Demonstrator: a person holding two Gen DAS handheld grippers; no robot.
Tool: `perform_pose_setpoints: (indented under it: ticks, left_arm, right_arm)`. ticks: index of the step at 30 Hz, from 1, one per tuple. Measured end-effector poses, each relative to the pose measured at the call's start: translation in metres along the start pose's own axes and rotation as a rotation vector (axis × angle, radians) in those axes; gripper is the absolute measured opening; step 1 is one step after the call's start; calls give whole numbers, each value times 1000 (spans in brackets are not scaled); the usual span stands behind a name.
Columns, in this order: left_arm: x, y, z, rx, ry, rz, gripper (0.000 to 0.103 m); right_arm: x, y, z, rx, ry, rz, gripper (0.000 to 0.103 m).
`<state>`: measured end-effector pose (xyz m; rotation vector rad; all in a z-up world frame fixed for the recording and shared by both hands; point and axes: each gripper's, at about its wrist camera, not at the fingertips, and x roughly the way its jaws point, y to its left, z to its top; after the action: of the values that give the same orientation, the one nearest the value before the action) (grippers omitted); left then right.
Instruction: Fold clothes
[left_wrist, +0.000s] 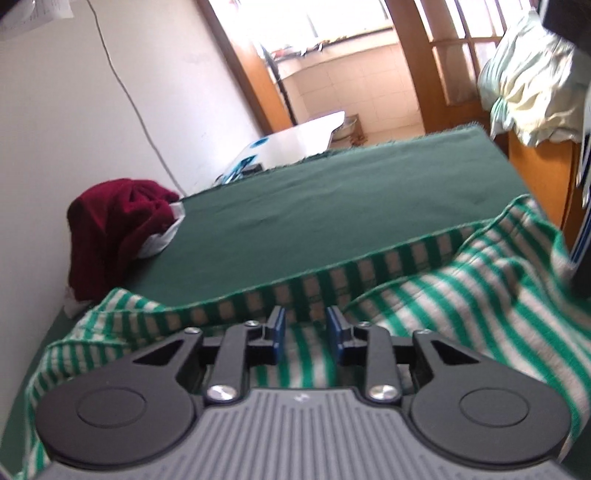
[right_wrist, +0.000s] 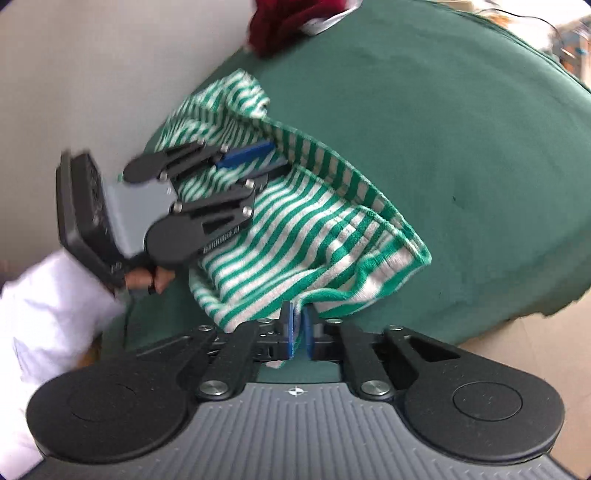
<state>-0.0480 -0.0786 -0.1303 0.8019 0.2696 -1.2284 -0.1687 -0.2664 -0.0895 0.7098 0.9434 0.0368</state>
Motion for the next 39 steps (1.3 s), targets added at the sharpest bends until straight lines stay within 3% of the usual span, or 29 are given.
perform_pose_setpoints:
  ticks: [2,3,4,5,7,11,14,19,21,22,27,29,32,39]
  left_arm:
    - [-8,4,0,-10,9,34,39]
    - [-12,6,0,-16,13,51,51]
    - [-16,8,0,-22,17,69,61]
    - [-19,10,-1,-27,21,86,63]
    - [-27,14,-1,-39,28,121,63]
    - [-34,11,0,-63,56,146,63]
    - [-41,4,0,-78,74,162,65]
    - [-45,-7,3,-115,88,177,76]
    - [-44,-9,3,-126,103,181,76]
    - [-44,-10,3,-132,105,184,76]
    - [-44,-14,8,-158,115,200,83]
    - [-43,-17,9,-154,120,202,84]
    - [-40,-21,10,-150,137,203,84]
    - [-38,-26,11,-203,172,213,87]
  right_arm:
    - [-14,6,8,-103,-2,38,16]
    - [-23,9,12,-154,-20,71,16]
    - [-26,13,19,-203,-53,81,26]
    - [-28,16,26,-252,-88,89,44]
    - [-32,23,39,-351,-157,106,51]
    - [21,8,69,-361,-119,125,32]
    - [49,0,84,-359,-121,139,30]
    - [67,-6,95,-366,-47,169,30]
    - [67,-7,97,-376,-26,172,14]
    - [66,-7,98,-382,-16,173,1]
    - [39,-9,114,-348,-130,192,0]
    - [36,-14,117,-336,-114,206,2]
    - [49,-14,112,-354,-54,221,14]
    - [73,-19,105,-356,-13,270,14]
